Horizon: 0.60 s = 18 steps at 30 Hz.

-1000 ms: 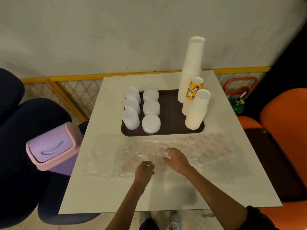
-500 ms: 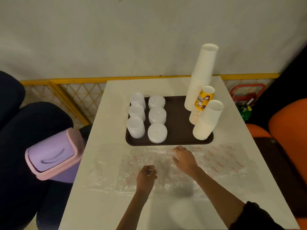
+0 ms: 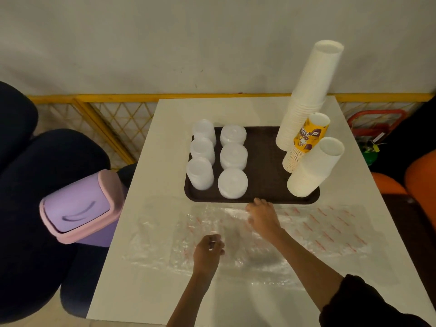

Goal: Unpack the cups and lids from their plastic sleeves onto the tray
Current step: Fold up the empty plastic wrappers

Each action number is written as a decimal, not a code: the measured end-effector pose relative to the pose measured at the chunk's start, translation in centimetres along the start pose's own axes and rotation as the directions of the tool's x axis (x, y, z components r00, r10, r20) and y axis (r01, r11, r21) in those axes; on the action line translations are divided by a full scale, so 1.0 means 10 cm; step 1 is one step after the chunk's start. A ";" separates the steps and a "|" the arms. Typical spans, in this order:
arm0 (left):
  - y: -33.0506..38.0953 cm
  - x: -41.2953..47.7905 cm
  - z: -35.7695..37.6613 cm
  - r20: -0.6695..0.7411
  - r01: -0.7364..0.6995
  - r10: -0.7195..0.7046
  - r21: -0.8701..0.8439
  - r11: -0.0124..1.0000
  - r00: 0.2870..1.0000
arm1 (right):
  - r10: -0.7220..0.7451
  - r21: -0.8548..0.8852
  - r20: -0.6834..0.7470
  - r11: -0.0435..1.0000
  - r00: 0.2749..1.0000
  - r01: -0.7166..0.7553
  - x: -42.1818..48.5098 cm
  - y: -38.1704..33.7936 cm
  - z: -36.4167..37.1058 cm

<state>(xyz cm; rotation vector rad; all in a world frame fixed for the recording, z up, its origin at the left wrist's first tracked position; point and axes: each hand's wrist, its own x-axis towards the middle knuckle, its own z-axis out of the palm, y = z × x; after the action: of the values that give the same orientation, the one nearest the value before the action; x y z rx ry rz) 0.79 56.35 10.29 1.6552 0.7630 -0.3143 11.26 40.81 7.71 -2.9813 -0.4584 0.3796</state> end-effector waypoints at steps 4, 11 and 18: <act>0.02 0.04 -0.02 -0.003 0.010 -0.010 0.002 1.000 1.000 | -0.020 0.021 -0.038 1.000 0.999 0.020 -0.01 0.01 -0.03; 0.08 0.04 -0.04 -0.006 0.001 -0.001 -0.017 1.000 1.000 | -0.060 0.157 -0.035 0.985 0.998 0.065 -0.03 0.07 -0.10; 0.05 -0.02 -0.06 -0.005 0.012 -0.012 -0.025 1.000 1.000 | -0.069 0.225 -0.022 0.972 0.997 0.072 -0.08 0.08 -0.15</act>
<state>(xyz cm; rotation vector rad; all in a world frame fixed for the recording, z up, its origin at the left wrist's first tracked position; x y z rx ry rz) 0.89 56.85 10.94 1.6294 0.7780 -0.3084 11.12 39.71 9.22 -2.7386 -0.4836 0.3757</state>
